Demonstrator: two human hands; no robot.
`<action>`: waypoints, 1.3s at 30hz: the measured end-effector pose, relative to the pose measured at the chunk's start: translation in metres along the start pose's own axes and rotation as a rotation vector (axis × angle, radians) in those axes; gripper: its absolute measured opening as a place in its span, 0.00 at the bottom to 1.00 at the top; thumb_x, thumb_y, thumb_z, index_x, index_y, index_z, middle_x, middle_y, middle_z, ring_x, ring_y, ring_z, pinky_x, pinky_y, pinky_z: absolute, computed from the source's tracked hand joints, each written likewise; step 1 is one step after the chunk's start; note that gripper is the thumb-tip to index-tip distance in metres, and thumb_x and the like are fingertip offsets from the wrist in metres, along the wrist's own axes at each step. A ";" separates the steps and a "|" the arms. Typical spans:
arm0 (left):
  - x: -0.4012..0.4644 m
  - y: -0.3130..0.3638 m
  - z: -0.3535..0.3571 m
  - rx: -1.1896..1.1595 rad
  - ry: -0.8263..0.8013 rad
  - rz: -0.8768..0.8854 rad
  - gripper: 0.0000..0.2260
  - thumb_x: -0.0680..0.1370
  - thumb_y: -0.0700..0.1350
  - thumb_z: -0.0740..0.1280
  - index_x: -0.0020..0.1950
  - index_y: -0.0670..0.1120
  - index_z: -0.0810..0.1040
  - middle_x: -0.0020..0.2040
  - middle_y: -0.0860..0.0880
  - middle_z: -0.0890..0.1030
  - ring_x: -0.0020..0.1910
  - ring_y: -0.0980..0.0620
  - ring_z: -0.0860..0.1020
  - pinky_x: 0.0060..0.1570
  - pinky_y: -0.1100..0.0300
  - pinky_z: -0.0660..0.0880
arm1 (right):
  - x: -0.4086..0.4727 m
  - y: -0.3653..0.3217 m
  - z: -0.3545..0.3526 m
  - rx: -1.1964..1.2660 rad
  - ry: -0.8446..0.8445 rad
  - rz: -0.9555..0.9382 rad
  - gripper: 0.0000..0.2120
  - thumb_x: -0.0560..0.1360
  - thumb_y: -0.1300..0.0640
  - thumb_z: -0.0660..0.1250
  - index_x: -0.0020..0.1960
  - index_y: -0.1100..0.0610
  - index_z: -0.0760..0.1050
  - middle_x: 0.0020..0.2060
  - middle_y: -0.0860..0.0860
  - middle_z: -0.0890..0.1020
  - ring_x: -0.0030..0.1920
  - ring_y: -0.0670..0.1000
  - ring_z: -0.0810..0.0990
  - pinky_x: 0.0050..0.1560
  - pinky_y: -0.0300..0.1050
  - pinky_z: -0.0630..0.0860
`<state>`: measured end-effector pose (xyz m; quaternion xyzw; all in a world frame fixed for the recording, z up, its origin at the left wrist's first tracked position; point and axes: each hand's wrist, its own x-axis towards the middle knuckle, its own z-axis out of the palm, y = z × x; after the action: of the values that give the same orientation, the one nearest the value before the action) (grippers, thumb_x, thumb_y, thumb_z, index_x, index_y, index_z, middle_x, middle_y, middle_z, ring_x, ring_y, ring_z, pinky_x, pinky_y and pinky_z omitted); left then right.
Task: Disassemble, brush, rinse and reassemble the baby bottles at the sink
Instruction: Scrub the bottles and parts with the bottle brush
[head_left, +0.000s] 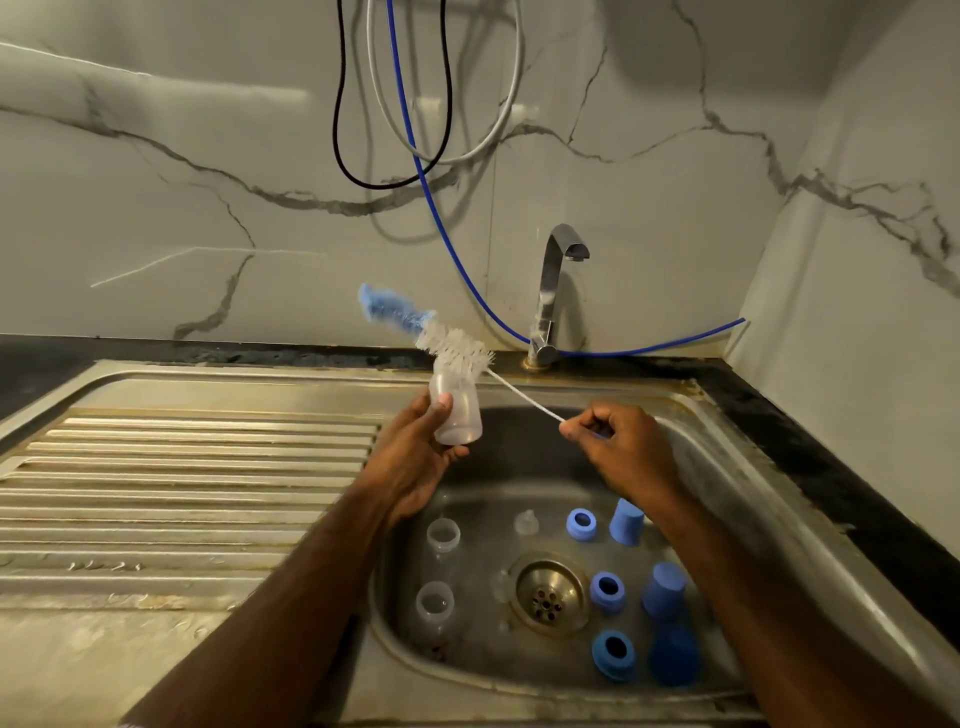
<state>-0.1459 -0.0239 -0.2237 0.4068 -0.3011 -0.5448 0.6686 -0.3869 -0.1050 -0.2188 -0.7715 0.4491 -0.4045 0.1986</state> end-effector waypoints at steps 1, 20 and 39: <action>0.000 0.000 -0.001 0.009 0.007 0.020 0.20 0.78 0.47 0.69 0.70 0.46 0.76 0.63 0.41 0.81 0.59 0.41 0.80 0.53 0.50 0.79 | 0.001 0.000 -0.002 0.001 -0.039 0.000 0.08 0.74 0.51 0.75 0.37 0.48 0.80 0.32 0.46 0.82 0.37 0.47 0.81 0.41 0.51 0.79; -0.002 0.001 0.005 0.054 -0.012 -0.054 0.24 0.77 0.57 0.67 0.69 0.47 0.70 0.60 0.37 0.80 0.53 0.42 0.84 0.41 0.53 0.78 | -0.002 -0.001 -0.002 0.002 -0.061 0.038 0.07 0.75 0.51 0.73 0.39 0.50 0.81 0.33 0.47 0.82 0.38 0.49 0.81 0.44 0.53 0.80; 0.003 0.010 -0.002 -0.177 0.093 0.018 0.28 0.69 0.43 0.73 0.68 0.39 0.73 0.60 0.40 0.82 0.56 0.41 0.83 0.54 0.45 0.81 | 0.002 0.016 -0.020 0.208 -0.263 0.112 0.07 0.74 0.58 0.74 0.39 0.57 0.80 0.36 0.61 0.83 0.38 0.61 0.80 0.45 0.59 0.78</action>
<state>-0.1385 -0.0258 -0.2162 0.3685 -0.2241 -0.5438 0.7199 -0.4107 -0.1141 -0.2164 -0.7670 0.4172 -0.3327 0.3564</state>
